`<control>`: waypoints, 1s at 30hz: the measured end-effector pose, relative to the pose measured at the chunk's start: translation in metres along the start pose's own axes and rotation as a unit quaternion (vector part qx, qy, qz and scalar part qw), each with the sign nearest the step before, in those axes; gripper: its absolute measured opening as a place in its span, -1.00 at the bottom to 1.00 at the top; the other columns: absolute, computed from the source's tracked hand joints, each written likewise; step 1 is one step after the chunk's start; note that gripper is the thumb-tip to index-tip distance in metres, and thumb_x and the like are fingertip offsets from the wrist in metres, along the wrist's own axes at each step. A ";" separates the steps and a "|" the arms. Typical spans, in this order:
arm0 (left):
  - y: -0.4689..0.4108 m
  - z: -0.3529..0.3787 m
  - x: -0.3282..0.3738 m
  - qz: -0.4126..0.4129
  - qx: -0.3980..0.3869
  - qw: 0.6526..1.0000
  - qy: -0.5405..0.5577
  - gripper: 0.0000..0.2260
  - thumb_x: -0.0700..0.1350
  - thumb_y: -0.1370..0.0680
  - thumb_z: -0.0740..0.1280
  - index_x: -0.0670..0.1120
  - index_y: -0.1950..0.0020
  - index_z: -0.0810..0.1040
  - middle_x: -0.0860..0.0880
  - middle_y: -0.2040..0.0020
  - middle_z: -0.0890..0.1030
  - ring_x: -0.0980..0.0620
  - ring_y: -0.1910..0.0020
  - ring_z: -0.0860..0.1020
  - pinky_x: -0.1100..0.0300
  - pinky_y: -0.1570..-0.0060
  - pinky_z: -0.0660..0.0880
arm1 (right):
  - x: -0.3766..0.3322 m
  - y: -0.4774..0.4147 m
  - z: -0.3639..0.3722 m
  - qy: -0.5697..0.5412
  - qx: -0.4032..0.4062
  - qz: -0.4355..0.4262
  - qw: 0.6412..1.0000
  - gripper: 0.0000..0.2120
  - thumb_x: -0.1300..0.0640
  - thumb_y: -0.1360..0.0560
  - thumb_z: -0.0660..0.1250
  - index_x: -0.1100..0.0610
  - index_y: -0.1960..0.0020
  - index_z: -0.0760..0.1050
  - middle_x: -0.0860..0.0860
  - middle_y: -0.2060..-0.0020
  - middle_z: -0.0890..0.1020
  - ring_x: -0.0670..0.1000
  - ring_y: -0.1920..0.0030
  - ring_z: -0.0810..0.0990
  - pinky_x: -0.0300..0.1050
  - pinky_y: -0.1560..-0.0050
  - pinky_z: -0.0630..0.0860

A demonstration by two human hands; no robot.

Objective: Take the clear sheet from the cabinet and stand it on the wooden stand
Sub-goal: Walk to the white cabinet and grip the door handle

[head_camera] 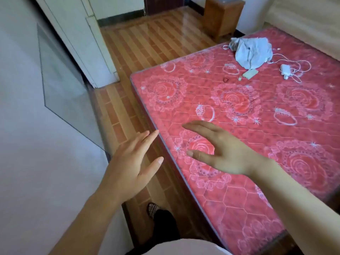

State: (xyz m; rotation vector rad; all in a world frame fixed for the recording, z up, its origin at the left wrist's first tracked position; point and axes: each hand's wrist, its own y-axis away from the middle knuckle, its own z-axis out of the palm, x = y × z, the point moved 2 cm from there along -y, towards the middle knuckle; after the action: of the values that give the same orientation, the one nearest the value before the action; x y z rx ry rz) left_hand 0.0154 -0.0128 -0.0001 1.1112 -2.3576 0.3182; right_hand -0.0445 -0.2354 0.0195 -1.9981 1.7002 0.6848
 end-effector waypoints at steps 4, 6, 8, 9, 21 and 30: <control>-0.018 -0.020 -0.049 -0.051 0.012 0.999 -0.014 -0.46 0.34 -0.46 0.01 0.32 -0.42 0.00 0.19 -0.47 0.19 0.15 -0.44 0.16 -0.05 -0.34 0.29 | -0.004 -0.056 0.021 -0.020 -0.011 0.023 0.999 -0.44 -0.26 -0.45 0.21 -0.12 -0.39 0.22 -0.12 -0.36 0.35 -0.15 -0.36 0.29 -0.13 -0.36 0.27; -0.023 -0.028 -0.069 -0.062 0.014 0.998 -0.021 -0.46 0.33 -0.47 0.00 0.29 -0.43 0.01 0.18 -0.47 0.20 0.15 -0.44 0.16 -0.02 -0.36 0.26 | -0.007 -0.082 0.037 -0.019 -0.026 0.025 0.999 -0.43 -0.26 -0.44 0.21 -0.12 -0.39 0.24 -0.11 -0.36 0.35 -0.13 -0.35 0.29 -0.18 -0.34 0.24; -0.026 -0.039 -0.088 -0.074 0.021 0.997 -0.025 -0.46 0.34 -0.48 -0.02 0.26 -0.44 0.03 0.17 -0.47 0.21 0.15 -0.44 0.15 0.01 -0.37 0.22 | -0.015 -0.106 0.052 -0.011 -0.045 0.011 0.999 -0.43 -0.24 -0.43 0.23 -0.11 -0.39 0.25 -0.11 -0.35 0.36 -0.14 -0.35 0.30 -0.30 -0.31 0.19; -0.027 -0.045 -0.097 -0.081 0.023 0.996 -0.029 -0.45 0.35 -0.47 -0.04 0.26 -0.44 0.03 0.17 -0.47 0.21 0.15 -0.44 0.14 0.00 -0.38 0.21 | -0.019 -0.118 0.058 -0.009 -0.057 0.002 0.998 -0.43 -0.24 -0.43 0.23 -0.10 -0.39 0.25 -0.11 -0.35 0.36 -0.16 -0.34 0.29 -0.36 -0.29 0.16; -0.031 -0.092 -0.172 -0.204 0.084 0.975 -0.012 -0.38 0.43 -0.40 -0.15 0.27 -0.43 0.05 0.16 -0.47 0.19 0.10 -0.46 0.15 -0.15 -0.38 0.20 | -0.067 -0.249 0.079 0.029 -0.143 -0.091 0.985 -0.42 -0.22 -0.43 0.24 -0.19 -0.41 0.17 -0.17 -0.41 0.26 -0.16 -0.39 0.18 -0.28 -0.30 0.13; -0.140 -0.121 -0.213 -0.176 0.085 0.981 0.022 -0.39 0.37 -0.43 -0.09 0.20 -0.45 0.10 0.15 -0.47 0.21 0.15 -0.44 0.15 -0.05 -0.39 0.21 | -0.034 -0.358 0.057 0.025 -0.123 -0.117 0.985 -0.39 -0.29 -0.40 0.18 -0.13 -0.40 0.21 -0.12 -0.39 0.32 -0.27 -0.31 0.19 -0.52 -0.19 0.01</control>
State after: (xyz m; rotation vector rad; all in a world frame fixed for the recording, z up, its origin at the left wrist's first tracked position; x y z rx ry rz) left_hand 0.2789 0.0865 -0.0132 1.5561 -2.0748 0.4154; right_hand 0.2989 -0.1181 -0.0028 -2.3566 1.4317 0.7981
